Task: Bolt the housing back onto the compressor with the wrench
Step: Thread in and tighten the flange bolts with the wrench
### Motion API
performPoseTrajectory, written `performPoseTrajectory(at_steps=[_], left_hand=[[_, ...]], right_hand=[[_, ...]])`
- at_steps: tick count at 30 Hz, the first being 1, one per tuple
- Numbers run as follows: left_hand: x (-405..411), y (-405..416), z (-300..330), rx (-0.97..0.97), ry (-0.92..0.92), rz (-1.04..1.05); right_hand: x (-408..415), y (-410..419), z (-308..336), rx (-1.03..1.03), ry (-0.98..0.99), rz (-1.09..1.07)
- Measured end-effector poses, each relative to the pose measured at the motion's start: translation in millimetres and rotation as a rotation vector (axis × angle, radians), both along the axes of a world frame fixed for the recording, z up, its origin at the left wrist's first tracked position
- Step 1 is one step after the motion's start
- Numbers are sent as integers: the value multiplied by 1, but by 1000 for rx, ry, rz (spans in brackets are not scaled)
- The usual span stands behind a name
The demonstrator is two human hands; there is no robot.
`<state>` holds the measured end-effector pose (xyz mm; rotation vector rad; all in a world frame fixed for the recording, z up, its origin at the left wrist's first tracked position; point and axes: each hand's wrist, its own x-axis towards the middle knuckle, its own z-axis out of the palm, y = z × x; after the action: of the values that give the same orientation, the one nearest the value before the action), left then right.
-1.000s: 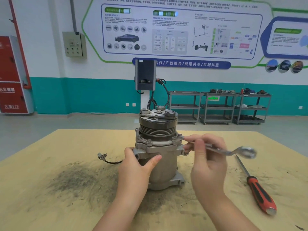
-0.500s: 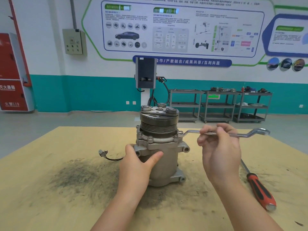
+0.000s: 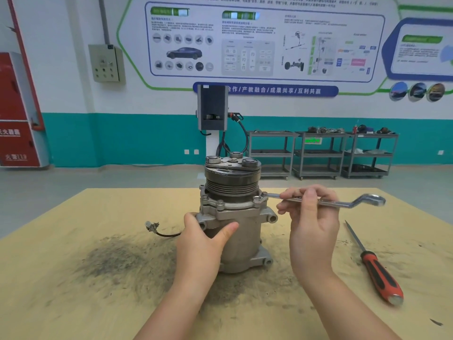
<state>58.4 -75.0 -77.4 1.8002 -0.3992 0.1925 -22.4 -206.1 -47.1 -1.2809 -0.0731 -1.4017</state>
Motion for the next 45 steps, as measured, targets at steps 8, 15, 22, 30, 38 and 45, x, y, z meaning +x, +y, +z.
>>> performPoseTrajectory(at_steps=[8,15,22,30,38,45], left_hand=[[-18,-5,4,35,-12,40],[-55,-24,5,301,-66,37],[-24,-4,17,217,-76,52],[17,17,21,202,105,-347],[22,13,7,219,63,-361],[19,7,-1,223,33,-371]], right_hand=[[-10,5,11,-130,-121,-102],[-10,-14,23,306,-40,315],[-8,-22,24,384,42,428],[-7,-10,9,175,-21,192],[-5,22,-13,-668,-58,-288],[-18,8,16,-105,-118,-46]])
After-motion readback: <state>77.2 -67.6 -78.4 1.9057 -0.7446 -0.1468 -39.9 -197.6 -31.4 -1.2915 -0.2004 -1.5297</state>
